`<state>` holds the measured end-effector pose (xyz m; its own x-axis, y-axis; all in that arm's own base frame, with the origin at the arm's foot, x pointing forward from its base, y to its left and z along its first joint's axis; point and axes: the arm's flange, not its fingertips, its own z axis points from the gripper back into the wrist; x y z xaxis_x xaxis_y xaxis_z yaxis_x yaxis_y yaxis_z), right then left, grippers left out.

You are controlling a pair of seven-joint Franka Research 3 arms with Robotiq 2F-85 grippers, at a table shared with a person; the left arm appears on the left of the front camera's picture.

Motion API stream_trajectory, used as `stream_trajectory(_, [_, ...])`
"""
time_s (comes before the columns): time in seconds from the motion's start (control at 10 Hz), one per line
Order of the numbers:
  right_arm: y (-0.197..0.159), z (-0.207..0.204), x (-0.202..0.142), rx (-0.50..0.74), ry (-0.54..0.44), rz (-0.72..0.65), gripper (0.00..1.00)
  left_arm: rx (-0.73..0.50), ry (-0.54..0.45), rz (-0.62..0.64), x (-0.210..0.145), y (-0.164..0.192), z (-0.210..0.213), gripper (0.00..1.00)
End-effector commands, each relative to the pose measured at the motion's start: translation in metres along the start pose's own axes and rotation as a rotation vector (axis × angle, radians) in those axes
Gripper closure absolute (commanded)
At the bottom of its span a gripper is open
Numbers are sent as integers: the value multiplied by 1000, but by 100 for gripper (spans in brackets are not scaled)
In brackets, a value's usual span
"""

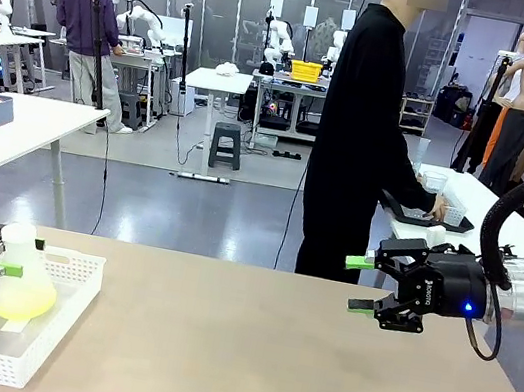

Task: Prepare the solutions needed for the experiment.
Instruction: When the human places the Big flask in the center of the table, pick up the Big flask and place it in the left Organizing basket.

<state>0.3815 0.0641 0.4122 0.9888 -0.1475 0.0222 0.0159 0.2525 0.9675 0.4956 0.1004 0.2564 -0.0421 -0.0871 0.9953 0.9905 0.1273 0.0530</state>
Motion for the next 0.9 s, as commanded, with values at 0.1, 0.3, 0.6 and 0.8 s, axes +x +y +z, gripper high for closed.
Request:
stream_trajectory(0.1, [0, -1, 1, 4, -2, 8, 22, 0, 0, 0, 0, 0, 0, 0])
stream_trajectory(0.3, [0, -1, 1, 4, -2, 8, 22, 0, 0, 0, 0, 0, 0, 0])
stream_trajectory(0.6, [0, -1, 1, 4, -2, 8, 22, 0, 0, 0, 0, 0, 0, 0])
stream_trajectory(0.8, [0, -1, 1, 4, -2, 8, 22, 0, 0, 0, 0, 0, 0, 0])
